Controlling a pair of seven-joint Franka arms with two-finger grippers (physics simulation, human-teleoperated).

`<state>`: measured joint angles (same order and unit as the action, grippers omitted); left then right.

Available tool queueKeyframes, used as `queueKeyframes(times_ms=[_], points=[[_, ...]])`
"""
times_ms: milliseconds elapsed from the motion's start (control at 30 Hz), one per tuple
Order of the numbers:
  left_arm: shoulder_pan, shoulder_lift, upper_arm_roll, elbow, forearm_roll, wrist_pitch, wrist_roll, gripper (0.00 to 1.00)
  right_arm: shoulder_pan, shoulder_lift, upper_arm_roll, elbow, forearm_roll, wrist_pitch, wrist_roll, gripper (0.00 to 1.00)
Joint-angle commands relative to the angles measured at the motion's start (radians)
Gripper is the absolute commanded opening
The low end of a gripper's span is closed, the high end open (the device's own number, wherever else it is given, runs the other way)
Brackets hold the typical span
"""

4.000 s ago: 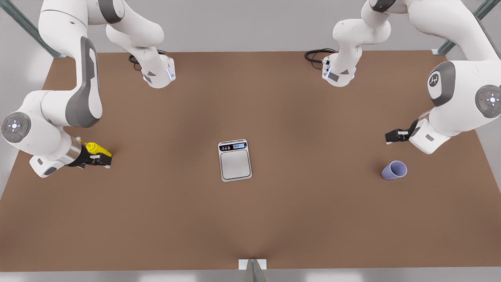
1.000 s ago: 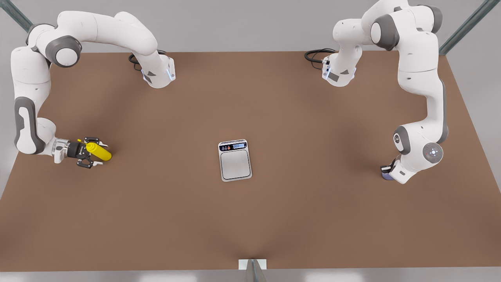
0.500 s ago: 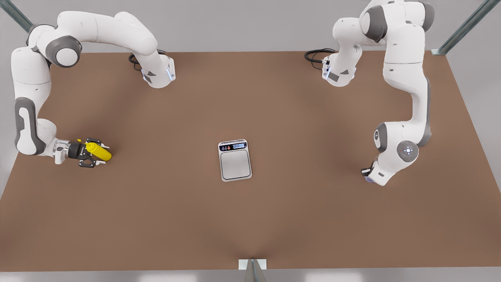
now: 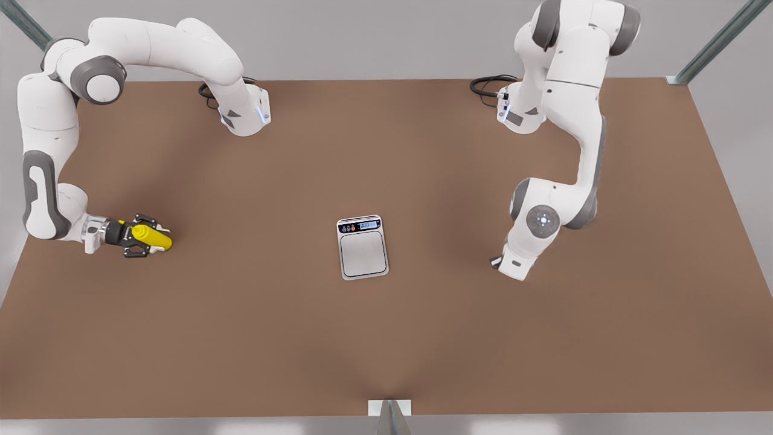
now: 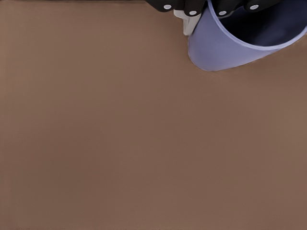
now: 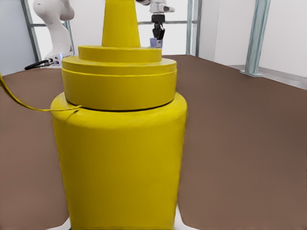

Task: Move cup to the weight, pick up sauce bottle, pour sauce

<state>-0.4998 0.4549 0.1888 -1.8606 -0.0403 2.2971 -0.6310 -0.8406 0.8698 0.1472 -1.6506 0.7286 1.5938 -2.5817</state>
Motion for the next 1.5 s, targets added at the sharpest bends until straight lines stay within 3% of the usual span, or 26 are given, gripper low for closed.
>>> queueKeyframes(times_ms=[0, 67, 200, 667, 800, 933, 1067, 1100, 1133, 1167, 1200, 1467], points=[[-0.011, 0.005, -0.002, 0.007, -0.07, 0.001, -0.015, 0.21, 0.0, 0.0, 0.0, 0.0, 0.0, 0.0, 0.0, 0.65], [-0.052, 0.019, -0.002, 0.038, -0.07, -0.001, -0.093, 0.21, 0.0, 0.0, 0.0, 0.002, 0.0, -0.006, 0.0, 0.64], [-0.063, 0.076, -0.101, 0.141, -0.069, -0.001, -0.291, 0.21, 0.0, 0.0, 0.0, 0.002, 0.0, -0.008, 0.0, 0.63], [-0.237, 0.364, -0.146, 0.638, -0.067, -0.185, -0.739, 0.21, 0.002, -0.014, 0.003, 0.009, 0.002, -0.028, 0.044, 0.59], [-0.266, 0.424, -0.184, 0.735, -0.066, -0.185, -0.82, 0.21, 0.002, -0.06, 0.052, 0.044, 0.0, -0.049, 0.169, 0.59], [-0.31, 0.49, -0.19, 0.833, -0.062, -0.182, -0.869, 0.21, 0.094, -0.135, 0.063, 0.064, 0.018, -0.018, 0.291, 0.59], [-0.326, 0.513, -0.189, 0.827, -0.035, -0.186, -0.875, 0.21, 0.238, -0.221, 0.063, 0.097, 0.021, 0.08, 0.471, 0.59], [-0.326, 0.515, -0.189, 0.825, -0.023, -0.177, -0.869, 0.51, 0.278, -0.233, 0.061, 0.12, 0.018, 0.103, 0.523, 0.59], [-0.324, 0.516, -0.189, 0.825, -0.006, -0.171, -0.866, 0.72, 0.311, -0.249, 0.061, 0.121, 0.018, 0.127, 0.549, 0.59], [-0.324, 0.516, -0.189, 0.827, -0.006, -0.169, -0.868, 0.74, 0.36, -0.273, 0.061, 0.12, 0.017, 0.17, 0.598, 0.59], [-0.324, 0.516, -0.189, 0.828, -0.006, -0.166, -0.868, 1.0, 0.383, -0.279, 0.061, 0.12, 0.015, 0.204, 0.62, 0.59], [-0.324, 0.498, -0.19, 0.847, -0.012, -0.191, -0.895, 1.0, 0.589, -0.419, 0.06, 0.167, -0.129, 0.295, 1.005, 0.59]])
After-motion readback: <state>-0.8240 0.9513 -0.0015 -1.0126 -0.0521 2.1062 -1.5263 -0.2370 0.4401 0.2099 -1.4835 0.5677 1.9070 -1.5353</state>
